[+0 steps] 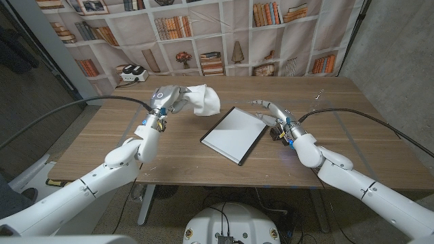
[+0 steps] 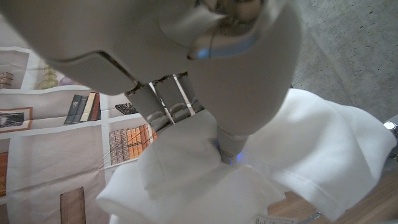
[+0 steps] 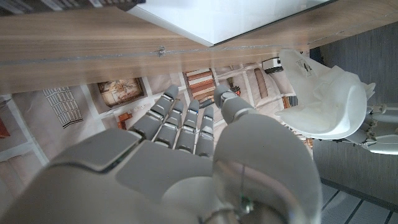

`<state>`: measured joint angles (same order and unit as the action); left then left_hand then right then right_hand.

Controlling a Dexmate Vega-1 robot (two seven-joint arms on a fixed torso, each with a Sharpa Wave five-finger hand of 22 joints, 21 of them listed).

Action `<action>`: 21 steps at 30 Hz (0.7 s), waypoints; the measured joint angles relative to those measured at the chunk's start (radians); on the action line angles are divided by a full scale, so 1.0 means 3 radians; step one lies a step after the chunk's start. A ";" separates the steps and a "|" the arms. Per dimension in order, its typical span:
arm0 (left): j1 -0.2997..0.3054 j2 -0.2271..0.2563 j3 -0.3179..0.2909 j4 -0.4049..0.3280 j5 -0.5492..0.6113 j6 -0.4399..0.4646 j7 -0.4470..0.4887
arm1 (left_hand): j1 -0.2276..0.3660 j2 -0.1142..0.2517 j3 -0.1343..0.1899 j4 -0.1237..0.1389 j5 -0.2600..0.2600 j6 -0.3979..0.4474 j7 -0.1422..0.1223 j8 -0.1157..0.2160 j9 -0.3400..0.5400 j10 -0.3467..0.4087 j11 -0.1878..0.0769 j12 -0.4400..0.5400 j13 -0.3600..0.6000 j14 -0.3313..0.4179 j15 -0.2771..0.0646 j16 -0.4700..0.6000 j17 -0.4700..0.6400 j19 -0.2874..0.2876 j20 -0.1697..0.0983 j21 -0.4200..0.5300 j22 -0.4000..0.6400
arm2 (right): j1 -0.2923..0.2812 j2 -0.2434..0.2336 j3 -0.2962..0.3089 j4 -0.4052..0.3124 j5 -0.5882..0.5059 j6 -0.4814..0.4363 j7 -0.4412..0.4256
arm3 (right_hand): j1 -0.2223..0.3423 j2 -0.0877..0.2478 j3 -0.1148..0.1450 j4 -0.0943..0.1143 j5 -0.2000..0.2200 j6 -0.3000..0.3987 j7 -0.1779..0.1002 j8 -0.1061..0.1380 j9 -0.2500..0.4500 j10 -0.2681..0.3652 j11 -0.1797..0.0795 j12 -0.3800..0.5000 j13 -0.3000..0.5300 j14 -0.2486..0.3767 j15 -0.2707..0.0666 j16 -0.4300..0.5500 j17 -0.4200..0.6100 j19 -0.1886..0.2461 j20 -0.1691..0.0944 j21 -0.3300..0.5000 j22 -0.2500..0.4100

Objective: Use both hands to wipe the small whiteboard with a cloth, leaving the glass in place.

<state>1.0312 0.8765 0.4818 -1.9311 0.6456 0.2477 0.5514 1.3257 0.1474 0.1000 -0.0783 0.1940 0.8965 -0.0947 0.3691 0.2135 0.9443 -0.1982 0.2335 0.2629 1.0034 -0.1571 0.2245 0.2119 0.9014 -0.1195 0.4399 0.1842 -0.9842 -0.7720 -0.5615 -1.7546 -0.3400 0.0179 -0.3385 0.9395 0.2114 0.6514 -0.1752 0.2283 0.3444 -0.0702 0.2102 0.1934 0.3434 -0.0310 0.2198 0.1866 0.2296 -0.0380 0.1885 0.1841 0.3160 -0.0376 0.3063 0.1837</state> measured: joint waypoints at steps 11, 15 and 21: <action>0.0050 -0.0016 -0.0029 -0.0033 0.0043 0.0004 0.0012 | -0.0034 -0.0034 0.0000 0.0000 0.0000 0.0000 0.0000 0.0000 -0.0015 0.0001 0.0000 -0.0005 0.0000 0.0000 0.0000 0.0000 0.0016 0.0000 0.0000 0.0000 0.0000 | 0.0051 -0.0071 -0.0083 -0.0039 -0.0209 -0.0024 0.0090 | 0.0118 0.0003 0.0221 0.0157 0.0065 0.0188 -0.0076 0.0000 0.0000 0.0091 -0.0137 0.0000 0.0000 0.0000 0.0000 0.0000 0.0044 0.0000 0.0000 -0.0007 0.0033; 0.0052 -0.0018 -0.0030 -0.0036 0.0046 0.0005 0.0013 | -0.0033 -0.0033 0.0000 0.0000 0.0000 0.0000 0.0000 0.0000 -0.0016 0.0001 0.0001 -0.0005 0.0000 -0.0006 -0.0007 -0.0026 0.0016 -0.0024 0.0000 0.0000 0.0000 | 0.0058 -0.0075 -0.0091 -0.0041 -0.0289 -0.0062 0.0149 | 0.0130 -0.0010 0.0267 0.0166 0.0078 0.0242 -0.0105 0.0000 0.0000 0.0101 -0.0172 0.0000 -0.0004 0.0000 0.0000 0.0000 0.0044 -0.0014 -0.0013 -0.0007 0.0033; 0.0014 -0.0018 0.0007 -0.0032 0.0091 -0.0077 -0.0041 | -0.0033 -0.0033 0.0000 -0.0001 0.0000 0.0000 0.0000 0.0000 -0.0016 0.0001 0.0001 -0.0031 0.0000 -0.0024 0.0012 -0.0026 0.0015 -0.0047 0.0001 -0.0013 0.0000 | 0.0150 -0.0102 -0.0173 -0.0042 -0.0357 -0.0100 0.0247 | 0.0149 -0.0028 0.0305 0.0156 0.0090 0.0277 -0.0082 0.0000 -0.0010 0.0133 -0.0167 0.0018 -0.0018 0.0052 -0.0005 0.0013 0.0037 -0.0013 -0.0012 -0.0001 0.0033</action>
<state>1.0355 0.8711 0.4837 -1.9407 0.6728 0.2247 0.5390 1.3159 0.1376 0.0998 -0.0785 0.1940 0.8965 -0.0947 0.3691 0.2088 0.9446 -0.1979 0.2241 0.2629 0.9962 -0.1535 0.2165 0.2165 0.8873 -0.1192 0.4360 0.1841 -0.9392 -0.8025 -0.6136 -1.7670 -0.4471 -0.0122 -0.2644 0.9840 0.2030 0.7430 -0.1283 0.2555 0.4274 -0.0948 0.2103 0.1905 0.3832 -0.0810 0.2251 0.1812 0.2452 -0.0395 0.1925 0.1951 0.3121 -0.0412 0.3059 0.1935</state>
